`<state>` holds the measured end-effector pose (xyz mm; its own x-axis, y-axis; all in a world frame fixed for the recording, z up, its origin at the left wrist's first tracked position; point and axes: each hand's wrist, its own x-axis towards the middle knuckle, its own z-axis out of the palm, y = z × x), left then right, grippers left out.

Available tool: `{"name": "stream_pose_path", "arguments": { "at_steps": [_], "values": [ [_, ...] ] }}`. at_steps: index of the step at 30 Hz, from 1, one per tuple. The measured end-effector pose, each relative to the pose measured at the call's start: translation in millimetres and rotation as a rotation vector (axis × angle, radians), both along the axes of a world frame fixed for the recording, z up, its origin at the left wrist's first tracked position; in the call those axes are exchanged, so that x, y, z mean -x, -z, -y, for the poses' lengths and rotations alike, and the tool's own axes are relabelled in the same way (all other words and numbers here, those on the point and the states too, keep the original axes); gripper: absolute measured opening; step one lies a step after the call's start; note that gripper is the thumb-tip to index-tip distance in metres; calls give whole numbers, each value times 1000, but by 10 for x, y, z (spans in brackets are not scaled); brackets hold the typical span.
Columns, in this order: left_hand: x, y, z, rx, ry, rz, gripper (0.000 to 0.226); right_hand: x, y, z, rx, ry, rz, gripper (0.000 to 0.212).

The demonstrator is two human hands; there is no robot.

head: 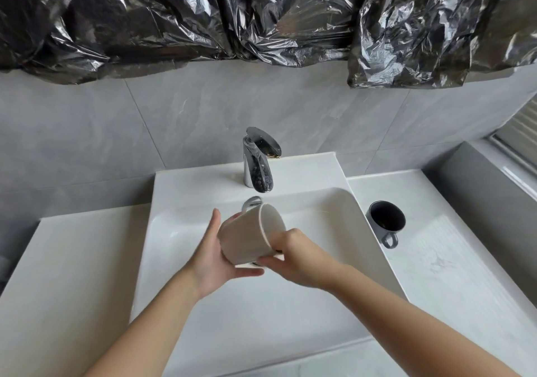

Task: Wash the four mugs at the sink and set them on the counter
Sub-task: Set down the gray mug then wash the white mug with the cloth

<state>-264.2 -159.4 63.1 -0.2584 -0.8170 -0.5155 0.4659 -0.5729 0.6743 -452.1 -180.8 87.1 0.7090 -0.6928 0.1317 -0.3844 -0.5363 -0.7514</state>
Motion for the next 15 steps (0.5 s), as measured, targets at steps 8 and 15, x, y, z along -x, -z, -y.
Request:
{"name": "stream_pose_path", "arguments": {
  "at_steps": [8,15],
  "values": [
    [126,105,48,-3,-256,275,52,-204,158,-126,-498,168,180,17],
    [28,120,-52,95,-160,57,83,-174,6,-7,-193,124,18,30]
  ]
}}
